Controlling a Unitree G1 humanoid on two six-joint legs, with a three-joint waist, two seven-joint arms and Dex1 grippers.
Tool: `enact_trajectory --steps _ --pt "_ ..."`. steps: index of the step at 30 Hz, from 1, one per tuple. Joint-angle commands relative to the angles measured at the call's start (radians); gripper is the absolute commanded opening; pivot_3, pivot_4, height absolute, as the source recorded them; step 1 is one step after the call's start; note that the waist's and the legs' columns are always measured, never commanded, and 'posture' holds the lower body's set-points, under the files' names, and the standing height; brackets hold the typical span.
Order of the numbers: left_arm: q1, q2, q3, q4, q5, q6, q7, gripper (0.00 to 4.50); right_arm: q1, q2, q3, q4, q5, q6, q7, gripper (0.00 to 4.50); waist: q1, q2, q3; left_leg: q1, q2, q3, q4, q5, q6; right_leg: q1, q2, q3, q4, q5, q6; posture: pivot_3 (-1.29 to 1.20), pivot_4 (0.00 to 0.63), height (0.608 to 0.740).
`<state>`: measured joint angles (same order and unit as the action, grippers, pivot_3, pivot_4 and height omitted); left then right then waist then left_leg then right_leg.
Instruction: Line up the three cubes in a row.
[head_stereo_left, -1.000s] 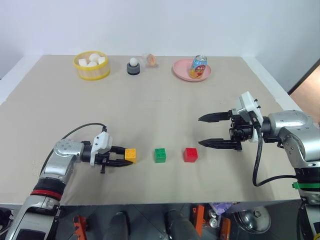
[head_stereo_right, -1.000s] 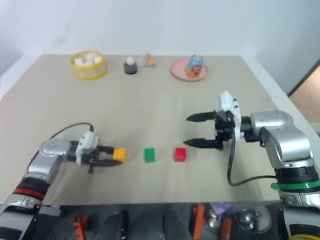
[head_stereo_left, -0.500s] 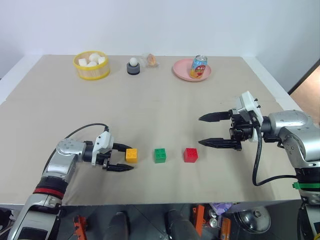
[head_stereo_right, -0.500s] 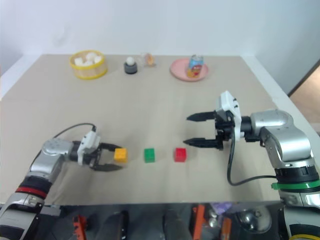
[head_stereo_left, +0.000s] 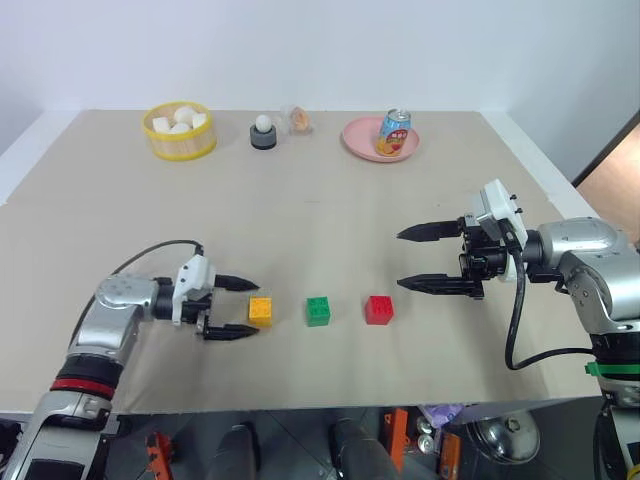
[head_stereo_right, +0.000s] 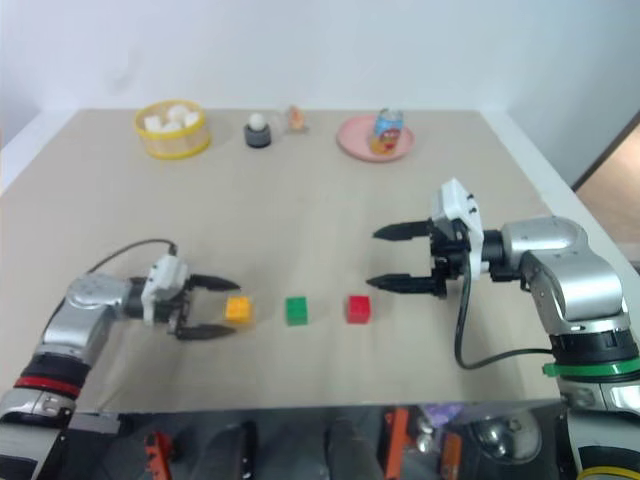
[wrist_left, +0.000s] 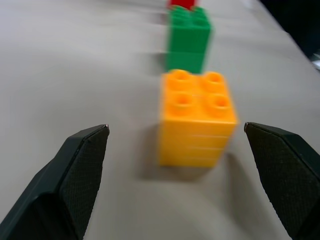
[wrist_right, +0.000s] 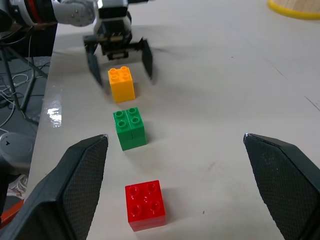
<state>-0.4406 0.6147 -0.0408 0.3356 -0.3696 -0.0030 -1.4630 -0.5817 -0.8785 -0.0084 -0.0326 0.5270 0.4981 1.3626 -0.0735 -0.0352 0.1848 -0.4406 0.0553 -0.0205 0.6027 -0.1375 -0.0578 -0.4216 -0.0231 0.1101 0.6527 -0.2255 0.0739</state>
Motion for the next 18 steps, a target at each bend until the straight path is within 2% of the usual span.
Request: enact_trajectory --steps 1,5,11,15,18 --pt "0.025 0.02 0.034 -0.106 -0.054 0.041 0.002 4.48 -0.025 -0.016 -0.031 -0.002 0.009 -0.011 0.01 4.5 0.0 0.0 0.0 0.0 0.0 0.0 0.0 0.0 0.0 0.0 0.0 0.0 0.0 0.0 0.0 0.0 0.15 0.74" --pt "0.058 0.025 0.044 -0.194 -0.079 0.085 0.024 4.48 -0.028 -0.018 -0.032 0.006 0.004 -0.015 0.016 4.5 0.0 0.0 0.0 0.0 0.0 0.0 0.0 0.0 0.0 0.0 0.0 0.0 0.0 0.0 0.0 0.0 0.15 0.74" --pt "0.065 0.044 0.098 -0.373 -0.208 0.272 0.103 4.48 -0.028 -0.022 -0.035 0.008 0.004 -0.019 0.019 4.5 0.0 0.0 0.0 0.0 0.0 0.0 0.0 0.0 0.0 0.0 0.0 0.0 0.0 0.0 0.0 0.0 0.15 0.74" --pt "0.015 0.03 0.162 -0.397 -0.258 0.341 0.215 4.48 -0.027 -0.018 -0.033 0.007 0.003 -0.022 0.012 4.5 0.0 0.0 0.0 0.0 0.0 0.0 0.0 0.0 0.0 0.0 0.0 0.0 0.0 0.0 0.0 0.0 0.15 0.74" --pt "-0.035 0.012 0.235 -0.386 -0.291 0.392 0.356 4.48 -0.024 -0.012 -0.034 0.017 -0.014 -0.037 -0.011 4.5 0.0 0.0 0.0 0.0 0.0 0.0 0.0 0.0 0.0 0.0 0.0 0.0 0.0 0.0 0.001 0.0 0.15 0.74"
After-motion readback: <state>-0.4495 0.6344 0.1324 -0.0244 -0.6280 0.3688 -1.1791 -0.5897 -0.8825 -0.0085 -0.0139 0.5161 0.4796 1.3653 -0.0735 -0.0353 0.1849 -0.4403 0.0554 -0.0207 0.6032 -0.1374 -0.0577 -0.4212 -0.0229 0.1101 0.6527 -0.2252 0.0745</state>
